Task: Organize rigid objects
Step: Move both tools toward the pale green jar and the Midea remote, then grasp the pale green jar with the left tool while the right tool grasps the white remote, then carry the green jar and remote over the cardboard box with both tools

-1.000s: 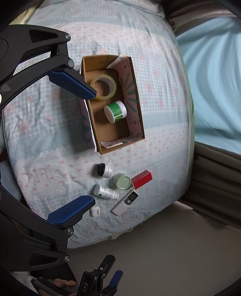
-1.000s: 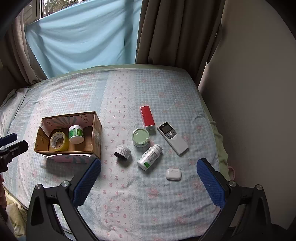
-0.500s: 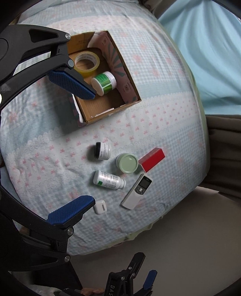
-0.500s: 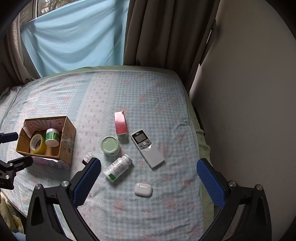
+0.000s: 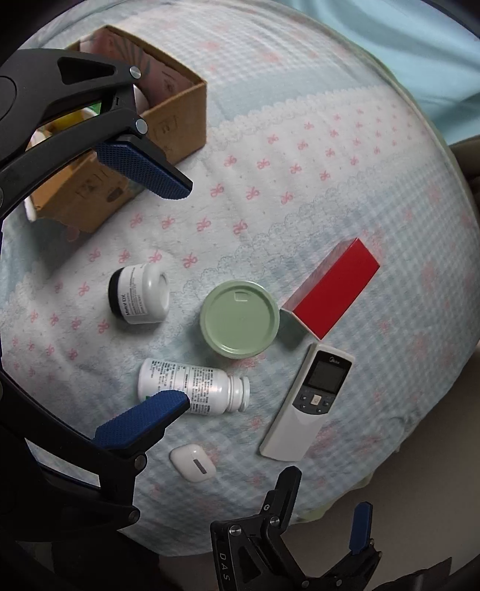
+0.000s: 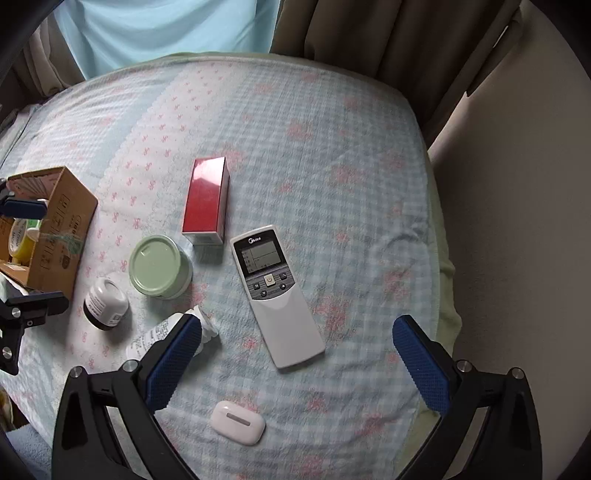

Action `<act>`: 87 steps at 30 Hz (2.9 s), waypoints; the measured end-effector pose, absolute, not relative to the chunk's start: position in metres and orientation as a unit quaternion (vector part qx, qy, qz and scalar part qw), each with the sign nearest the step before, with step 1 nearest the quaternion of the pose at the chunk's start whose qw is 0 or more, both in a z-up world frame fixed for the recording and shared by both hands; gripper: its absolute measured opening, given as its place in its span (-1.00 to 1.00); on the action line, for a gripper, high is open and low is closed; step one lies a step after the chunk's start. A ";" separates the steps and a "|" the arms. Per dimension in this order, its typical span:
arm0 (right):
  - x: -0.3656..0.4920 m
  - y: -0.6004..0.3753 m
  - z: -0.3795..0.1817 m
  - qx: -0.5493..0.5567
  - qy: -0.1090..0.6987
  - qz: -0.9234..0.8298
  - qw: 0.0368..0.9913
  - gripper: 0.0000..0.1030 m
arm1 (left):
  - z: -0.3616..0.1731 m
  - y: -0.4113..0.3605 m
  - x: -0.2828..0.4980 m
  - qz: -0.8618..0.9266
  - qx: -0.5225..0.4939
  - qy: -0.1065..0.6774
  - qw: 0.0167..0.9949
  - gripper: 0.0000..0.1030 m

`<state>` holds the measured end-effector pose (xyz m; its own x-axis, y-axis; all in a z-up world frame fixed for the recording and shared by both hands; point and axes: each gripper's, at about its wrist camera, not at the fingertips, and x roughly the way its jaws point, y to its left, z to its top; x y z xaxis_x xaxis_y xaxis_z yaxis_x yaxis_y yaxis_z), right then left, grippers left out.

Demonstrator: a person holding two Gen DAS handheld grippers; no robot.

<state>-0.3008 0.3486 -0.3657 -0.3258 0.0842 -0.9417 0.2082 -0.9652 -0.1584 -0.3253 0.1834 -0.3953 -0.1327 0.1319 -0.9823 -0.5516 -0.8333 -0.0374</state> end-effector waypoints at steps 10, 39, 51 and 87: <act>-0.327 0.341 -0.460 0.627 0.175 -0.755 0.086 0.77 | -0.483 0.224 -0.344 0.689 -0.635 0.226 0.266 0.89; -0.330 0.334 -0.461 0.657 0.170 -0.727 0.107 0.05 | -0.496 0.240 -0.340 0.704 -0.630 0.227 0.237 0.31; -0.305 0.342 -0.421 0.640 0.115 -0.755 0.080 0.04 | -0.444 0.203 -0.332 0.737 -0.629 0.141 0.202 0.31; -0.260 0.046 -0.214 0.529 0.075 -0.834 0.140 0.04 | -0.244 -0.186 -0.236 0.831 -0.551 0.030 0.071 0.31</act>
<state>-0.2605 0.0464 -0.2140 -0.4020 -0.1536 -0.9027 0.3126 -0.9496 0.0224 -0.2359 -0.1863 -0.2442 -0.3822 0.0858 -0.9201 -0.1515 -0.9880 -0.0292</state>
